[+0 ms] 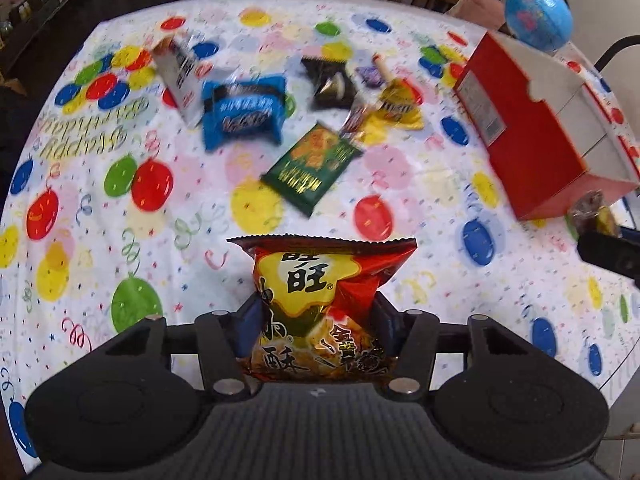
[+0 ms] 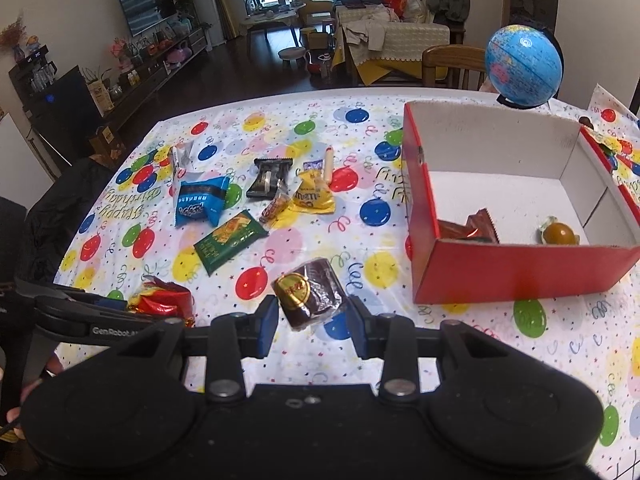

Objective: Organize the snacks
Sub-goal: 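Drop the chip bag into the red box with left tool while right drops chocolate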

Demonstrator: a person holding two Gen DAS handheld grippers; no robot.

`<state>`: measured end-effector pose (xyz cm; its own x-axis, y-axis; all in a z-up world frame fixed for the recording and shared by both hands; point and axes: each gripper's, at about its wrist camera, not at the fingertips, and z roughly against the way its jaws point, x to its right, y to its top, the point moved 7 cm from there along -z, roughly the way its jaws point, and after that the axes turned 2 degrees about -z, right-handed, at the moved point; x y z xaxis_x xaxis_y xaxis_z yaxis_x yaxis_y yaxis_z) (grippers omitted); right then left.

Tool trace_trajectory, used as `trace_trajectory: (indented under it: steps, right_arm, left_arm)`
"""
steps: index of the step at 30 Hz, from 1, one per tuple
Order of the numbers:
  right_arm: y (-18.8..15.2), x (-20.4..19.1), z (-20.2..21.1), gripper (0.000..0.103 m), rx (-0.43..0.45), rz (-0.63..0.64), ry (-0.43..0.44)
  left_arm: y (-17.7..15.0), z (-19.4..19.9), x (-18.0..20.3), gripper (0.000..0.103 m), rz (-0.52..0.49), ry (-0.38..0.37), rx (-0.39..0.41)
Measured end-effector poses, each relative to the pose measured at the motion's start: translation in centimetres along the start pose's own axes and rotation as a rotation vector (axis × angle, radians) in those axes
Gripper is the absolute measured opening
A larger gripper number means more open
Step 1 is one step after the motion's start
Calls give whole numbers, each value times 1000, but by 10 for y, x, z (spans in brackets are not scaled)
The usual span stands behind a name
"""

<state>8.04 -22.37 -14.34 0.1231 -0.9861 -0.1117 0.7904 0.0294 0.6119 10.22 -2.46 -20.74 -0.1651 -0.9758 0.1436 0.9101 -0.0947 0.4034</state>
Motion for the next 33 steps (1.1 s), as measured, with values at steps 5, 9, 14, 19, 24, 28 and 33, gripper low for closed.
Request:
trace_trajectory:
  steps: [5, 9, 14, 19, 24, 28, 33]
  right_arm:
    - [13, 16, 8, 35, 27, 9, 0]
    - [28, 36, 16, 35, 58, 18, -9]
    - [47, 68, 25, 35, 97, 26, -30]
    - [63, 104, 29, 35, 122, 26, -58]
    - [74, 138, 29, 35, 135, 29, -85]
    - [79, 160, 26, 35, 135, 25, -104]
    - [80, 185, 20, 35, 124, 24, -122]
  left_arm:
    - [23, 18, 23, 55, -6, -16, 57]
    - [46, 31, 50, 55, -24, -31, 103]
    - [75, 40, 90, 55, -62, -48, 150]
    - [102, 43, 133, 55, -100, -60, 185]
    - [125, 40, 173, 56, -143, -70, 207]
    - [139, 34, 203, 56, -173, -82, 212]
    - [153, 23, 236, 56, -207, -100, 216]
